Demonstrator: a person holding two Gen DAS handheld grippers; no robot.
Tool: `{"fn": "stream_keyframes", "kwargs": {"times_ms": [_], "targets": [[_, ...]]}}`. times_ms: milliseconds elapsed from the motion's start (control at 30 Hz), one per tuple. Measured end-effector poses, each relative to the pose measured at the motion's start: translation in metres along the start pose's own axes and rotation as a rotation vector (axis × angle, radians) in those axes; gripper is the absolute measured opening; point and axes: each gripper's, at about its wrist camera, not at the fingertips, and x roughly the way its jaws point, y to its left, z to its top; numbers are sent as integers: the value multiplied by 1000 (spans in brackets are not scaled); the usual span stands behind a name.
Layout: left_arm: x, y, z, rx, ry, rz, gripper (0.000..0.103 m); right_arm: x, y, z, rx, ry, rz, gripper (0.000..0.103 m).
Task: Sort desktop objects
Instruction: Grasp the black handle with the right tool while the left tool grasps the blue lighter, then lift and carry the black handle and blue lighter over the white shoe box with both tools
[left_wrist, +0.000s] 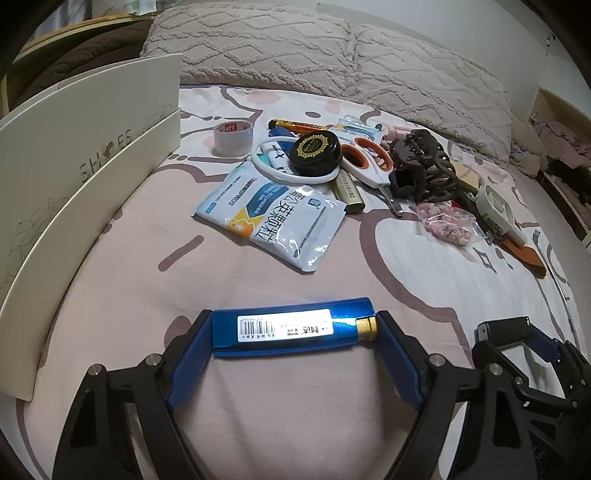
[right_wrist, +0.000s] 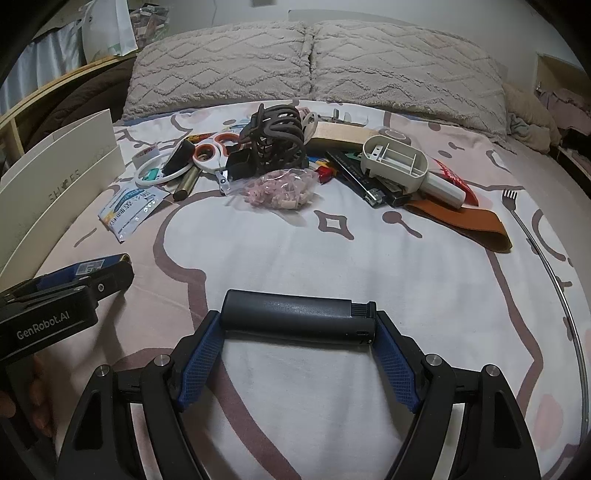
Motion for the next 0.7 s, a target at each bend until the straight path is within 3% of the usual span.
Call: {"fn": "stream_keyframes", "kwargs": {"times_ms": [467, 700], "targets": [[-9, -6, 5, 17, -5, -37, 85, -11, -7, 4, 43, -26, 25, 80], [-20, -15, 26, 21, -42, -65, 85, -24, -12, 13, 56, -72, 21, 80]]}}
